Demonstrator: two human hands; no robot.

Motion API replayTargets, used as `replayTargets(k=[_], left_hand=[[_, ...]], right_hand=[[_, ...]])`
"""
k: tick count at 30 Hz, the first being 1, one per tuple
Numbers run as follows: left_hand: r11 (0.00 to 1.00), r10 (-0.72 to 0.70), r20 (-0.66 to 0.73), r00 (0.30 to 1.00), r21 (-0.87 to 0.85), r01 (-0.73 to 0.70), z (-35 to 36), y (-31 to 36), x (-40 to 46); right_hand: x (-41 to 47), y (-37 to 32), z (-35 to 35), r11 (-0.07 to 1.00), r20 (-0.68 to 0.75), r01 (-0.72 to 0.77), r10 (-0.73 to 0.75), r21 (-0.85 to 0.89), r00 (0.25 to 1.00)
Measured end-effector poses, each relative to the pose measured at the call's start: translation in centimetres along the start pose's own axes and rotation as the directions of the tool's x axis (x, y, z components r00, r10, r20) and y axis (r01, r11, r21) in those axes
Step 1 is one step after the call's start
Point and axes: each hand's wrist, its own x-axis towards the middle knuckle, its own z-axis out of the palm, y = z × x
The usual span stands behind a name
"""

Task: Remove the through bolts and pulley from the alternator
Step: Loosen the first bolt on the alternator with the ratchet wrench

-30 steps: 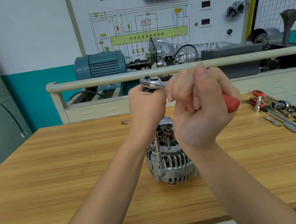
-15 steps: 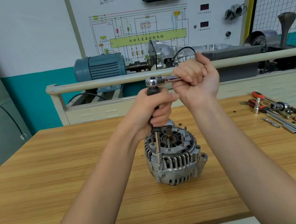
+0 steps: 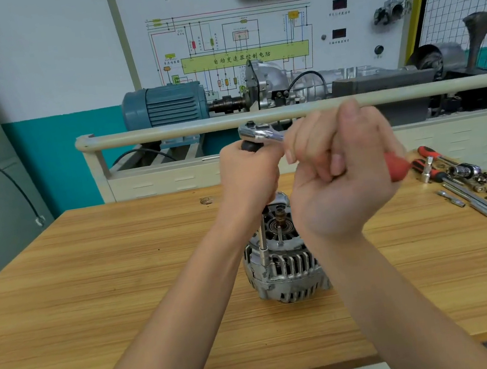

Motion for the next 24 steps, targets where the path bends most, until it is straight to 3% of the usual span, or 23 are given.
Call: replayTargets(k=[3, 6, 8, 10, 12, 14, 16, 20, 24], left_hand=[[1.0, 0.018, -0.025, 1.0, -0.014, -0.018, -0.1, -0.1, 0.0], [0.999, 0.004, 0.089, 0.996, -0.048, 0.0, -0.9, -0.1, 0.1], [0.997, 0.011, 0.212, 0.977, -0.075, 0.005, -1.7, 0.1, 0.2], [0.995, 0.013, 0.349, 0.937, -0.099, 0.024, -2.2, 0.3, 0.3], [0.993, -0.009, 0.44, 0.898, -0.105, 0.062, -2.3, 0.5, 0.4], [0.988, -0.042, 0.485, 0.874, -0.111, 0.109, -2.2, 0.6, 0.5], [0.983, -0.067, 0.479, 0.875, -0.119, 0.14, -2.1, 0.6, 0.6], [0.993, -0.068, 0.325, 0.943, -0.068, 0.094, -1.3, 0.4, 0.5], [0.997, -0.066, 0.095, 0.993, -0.025, 0.069, -0.3, 0.4, 0.3]], right_hand=[[0.2, 0.1, 0.1, 1.0, 0.003, -0.019, 0.019, -0.008, 1.0], [2.1, -0.3, -1.2, 0.964, -0.024, -0.231, 0.236, 0.131, 0.971], [3.6, -0.1, -2.3, 0.851, -0.061, -0.41, 0.452, 0.33, 0.89], [4.7, 0.8, -3.3, 0.667, -0.079, -0.51, 0.646, 0.544, 0.76], [5.6, 1.7, -4.1, 0.515, -0.064, -0.525, 0.752, 0.678, 0.656], [5.9, 2.1, -4.5, 0.468, -0.07, -0.511, 0.783, 0.721, 0.618], [5.8, 1.9, -4.4, 0.52, -0.114, -0.492, 0.759, 0.699, 0.641], [4.4, 0.2, -3.3, 0.736, -0.212, -0.417, 0.593, 0.533, 0.777], [2.1, -0.5, -0.7, 0.967, -0.138, -0.202, 0.224, 0.155, 0.965]])
